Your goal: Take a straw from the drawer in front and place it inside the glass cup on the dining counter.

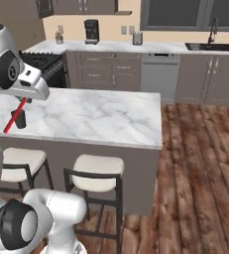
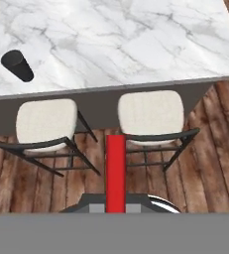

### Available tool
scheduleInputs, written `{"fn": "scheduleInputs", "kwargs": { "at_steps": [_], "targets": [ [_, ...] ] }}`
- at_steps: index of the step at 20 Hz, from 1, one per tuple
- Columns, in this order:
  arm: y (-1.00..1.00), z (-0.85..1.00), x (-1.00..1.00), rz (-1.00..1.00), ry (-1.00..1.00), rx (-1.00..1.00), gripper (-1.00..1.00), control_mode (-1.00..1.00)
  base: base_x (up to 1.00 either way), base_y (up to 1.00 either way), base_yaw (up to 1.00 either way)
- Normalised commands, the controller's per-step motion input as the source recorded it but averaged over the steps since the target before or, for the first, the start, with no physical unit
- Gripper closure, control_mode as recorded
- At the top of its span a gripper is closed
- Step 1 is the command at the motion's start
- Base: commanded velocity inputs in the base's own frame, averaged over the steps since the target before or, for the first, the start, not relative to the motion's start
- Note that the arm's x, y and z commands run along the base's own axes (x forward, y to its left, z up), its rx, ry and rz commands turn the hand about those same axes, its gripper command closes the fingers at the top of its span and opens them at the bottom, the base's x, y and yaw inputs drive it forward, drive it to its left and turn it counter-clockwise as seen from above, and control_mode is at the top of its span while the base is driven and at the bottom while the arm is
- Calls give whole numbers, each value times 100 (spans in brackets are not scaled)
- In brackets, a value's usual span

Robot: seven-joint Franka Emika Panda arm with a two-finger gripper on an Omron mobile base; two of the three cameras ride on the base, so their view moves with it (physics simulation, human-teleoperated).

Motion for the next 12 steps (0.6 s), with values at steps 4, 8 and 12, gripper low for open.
{"fn": "scheduleInputs", "kwargs": {
  "at_steps": [4, 8, 12],
  "targets": [
    [0, 0, 0, 0, 0, 0, 100, 100, -19, 94, -41],
    [0, 0, 0, 0, 0, 0, 100, 100, 0, 86, -27],
    [0, 0, 0, 0, 0, 0, 100, 100, 11, 56, -3]
  ]
}}
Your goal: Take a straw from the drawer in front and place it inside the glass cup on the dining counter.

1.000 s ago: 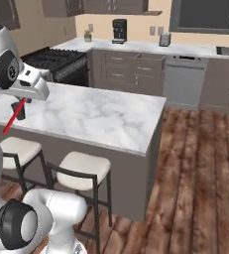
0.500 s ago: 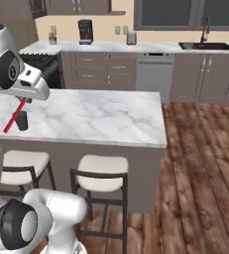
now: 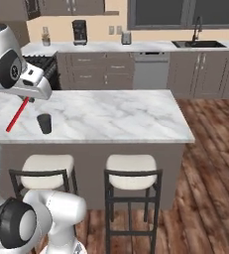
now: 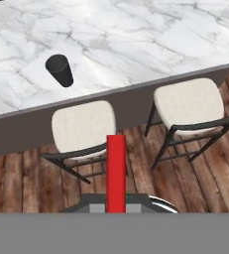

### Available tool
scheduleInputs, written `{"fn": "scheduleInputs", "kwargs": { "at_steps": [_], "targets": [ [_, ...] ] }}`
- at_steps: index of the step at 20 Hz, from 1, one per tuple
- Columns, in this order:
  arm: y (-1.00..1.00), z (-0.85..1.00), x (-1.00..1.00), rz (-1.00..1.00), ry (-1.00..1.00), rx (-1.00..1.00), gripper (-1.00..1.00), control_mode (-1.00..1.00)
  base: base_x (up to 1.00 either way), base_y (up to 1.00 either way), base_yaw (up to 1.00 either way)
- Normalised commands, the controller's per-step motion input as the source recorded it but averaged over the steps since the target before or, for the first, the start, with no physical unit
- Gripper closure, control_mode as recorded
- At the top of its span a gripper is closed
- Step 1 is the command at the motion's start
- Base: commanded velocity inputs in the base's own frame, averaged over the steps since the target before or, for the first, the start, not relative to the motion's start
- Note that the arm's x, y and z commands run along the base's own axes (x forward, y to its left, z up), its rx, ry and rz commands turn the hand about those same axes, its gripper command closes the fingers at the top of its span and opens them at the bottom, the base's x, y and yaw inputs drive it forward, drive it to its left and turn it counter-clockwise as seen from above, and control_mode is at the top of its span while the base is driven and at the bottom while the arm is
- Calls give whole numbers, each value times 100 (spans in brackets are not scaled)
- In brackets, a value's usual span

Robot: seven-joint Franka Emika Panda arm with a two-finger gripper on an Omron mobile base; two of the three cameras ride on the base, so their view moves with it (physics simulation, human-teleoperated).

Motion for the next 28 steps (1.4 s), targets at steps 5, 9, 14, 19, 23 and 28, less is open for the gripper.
{"fn": "scheduleInputs", "kwargs": {
  "at_steps": [5, 9, 14, 19, 23, 28],
  "targets": [
    [0, 0, 0, 0, 0, 0, 100, 100, 39, 28, 13],
    [0, 0, 0, 0, 0, 0, 100, 100, 56, 16, 23],
    [0, 0, 0, 0, 0, 0, 100, 100, 55, 19, 27],
    [0, 0, 0, 0, 0, 0, 100, 100, 68, 17, 26],
    [0, 0, 0, 0, 0, 0, 100, 100, 69, 17, 23],
    [1, 0, 52, 20, 11, 10, 100, -100, 13, 2, 5]
  ]
}}
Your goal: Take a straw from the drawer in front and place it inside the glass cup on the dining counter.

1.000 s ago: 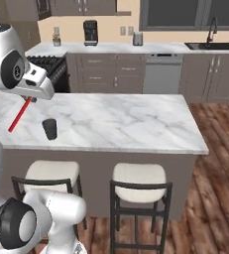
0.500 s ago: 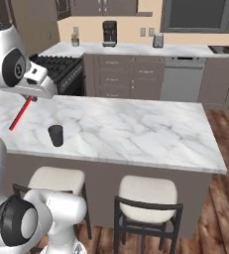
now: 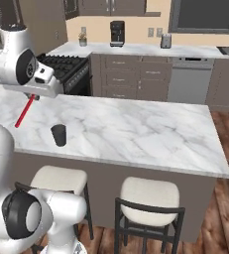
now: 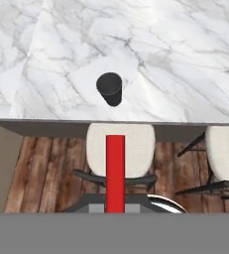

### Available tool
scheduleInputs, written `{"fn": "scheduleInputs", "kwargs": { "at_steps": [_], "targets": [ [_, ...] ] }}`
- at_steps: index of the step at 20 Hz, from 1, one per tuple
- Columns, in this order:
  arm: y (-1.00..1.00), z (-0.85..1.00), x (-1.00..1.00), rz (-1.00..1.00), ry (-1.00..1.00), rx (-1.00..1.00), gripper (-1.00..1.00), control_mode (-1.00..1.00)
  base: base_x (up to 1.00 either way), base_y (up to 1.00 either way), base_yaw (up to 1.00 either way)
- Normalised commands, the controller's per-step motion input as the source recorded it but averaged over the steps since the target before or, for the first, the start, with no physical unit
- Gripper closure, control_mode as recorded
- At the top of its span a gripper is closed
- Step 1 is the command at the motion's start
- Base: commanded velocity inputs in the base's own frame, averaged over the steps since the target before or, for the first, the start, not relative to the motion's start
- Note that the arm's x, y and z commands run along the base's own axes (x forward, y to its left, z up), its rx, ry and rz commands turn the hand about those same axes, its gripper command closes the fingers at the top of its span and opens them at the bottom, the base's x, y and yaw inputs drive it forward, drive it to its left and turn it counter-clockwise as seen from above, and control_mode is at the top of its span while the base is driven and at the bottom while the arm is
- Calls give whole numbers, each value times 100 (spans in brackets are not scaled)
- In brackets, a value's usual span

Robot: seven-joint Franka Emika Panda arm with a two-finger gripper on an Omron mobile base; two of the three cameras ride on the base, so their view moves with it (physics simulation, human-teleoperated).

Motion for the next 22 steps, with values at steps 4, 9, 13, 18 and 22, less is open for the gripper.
{"fn": "scheduleInputs", "kwargs": {
  "at_steps": [4, 9, 13, 18, 22],
  "targets": [
    [-1, 0, 61, 40, 4, 21, 100, -100, 0, 0, 0],
    [0, -5, 72, 49, 4, 24, 100, -100, 0, 0, 0],
    [13, -21, 50, 46, 6, 23, 100, -100, 0, 0, 0],
    [31, -24, 43, 32, 13, 34, 100, -100, 0, 0, 0],
    [33, -21, 35, 23, 13, 39, 100, -100, 0, 0, 0]
  ]
}}
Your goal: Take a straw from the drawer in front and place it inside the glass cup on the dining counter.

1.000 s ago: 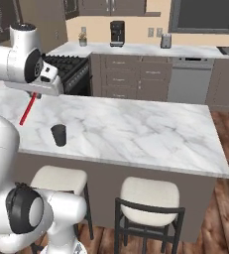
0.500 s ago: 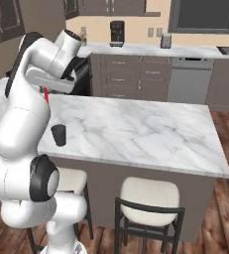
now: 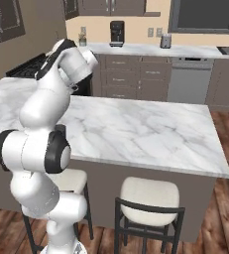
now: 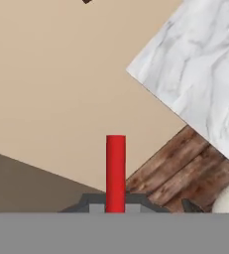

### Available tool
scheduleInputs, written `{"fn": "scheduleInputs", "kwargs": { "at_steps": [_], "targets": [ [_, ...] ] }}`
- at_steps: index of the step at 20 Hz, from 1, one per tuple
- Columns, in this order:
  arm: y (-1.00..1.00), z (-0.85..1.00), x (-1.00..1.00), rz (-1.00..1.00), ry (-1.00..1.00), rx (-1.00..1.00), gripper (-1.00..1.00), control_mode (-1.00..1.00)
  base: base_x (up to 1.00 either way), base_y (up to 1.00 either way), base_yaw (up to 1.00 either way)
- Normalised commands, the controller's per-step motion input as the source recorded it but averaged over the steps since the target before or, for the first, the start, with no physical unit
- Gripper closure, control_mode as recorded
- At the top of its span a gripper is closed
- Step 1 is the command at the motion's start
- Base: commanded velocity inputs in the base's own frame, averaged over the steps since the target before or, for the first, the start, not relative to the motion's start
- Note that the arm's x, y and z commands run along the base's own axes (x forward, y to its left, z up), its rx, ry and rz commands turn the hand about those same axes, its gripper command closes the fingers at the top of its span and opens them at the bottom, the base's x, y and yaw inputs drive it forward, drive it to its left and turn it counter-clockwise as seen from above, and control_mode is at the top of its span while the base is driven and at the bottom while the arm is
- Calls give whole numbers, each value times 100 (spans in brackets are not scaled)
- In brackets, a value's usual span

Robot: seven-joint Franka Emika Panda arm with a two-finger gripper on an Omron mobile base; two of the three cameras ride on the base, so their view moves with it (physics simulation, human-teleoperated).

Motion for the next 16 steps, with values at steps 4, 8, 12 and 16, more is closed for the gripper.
{"fn": "scheduleInputs", "kwargs": {
  "at_steps": [4, 8, 12, 16],
  "targets": [
    [21, -13, 36, 21, 8, 39, 100, -100, 0, 0, 0],
    [13, -13, 42, 20, 2, 34, 100, -100, 0, 0, 0],
    [8, -13, 33, 18, 0, 32, 100, -100, 0, 0, 0],
    [1, -5, 23, 15, -2, 35, 100, -100, 0, 0, 0]
  ]
}}
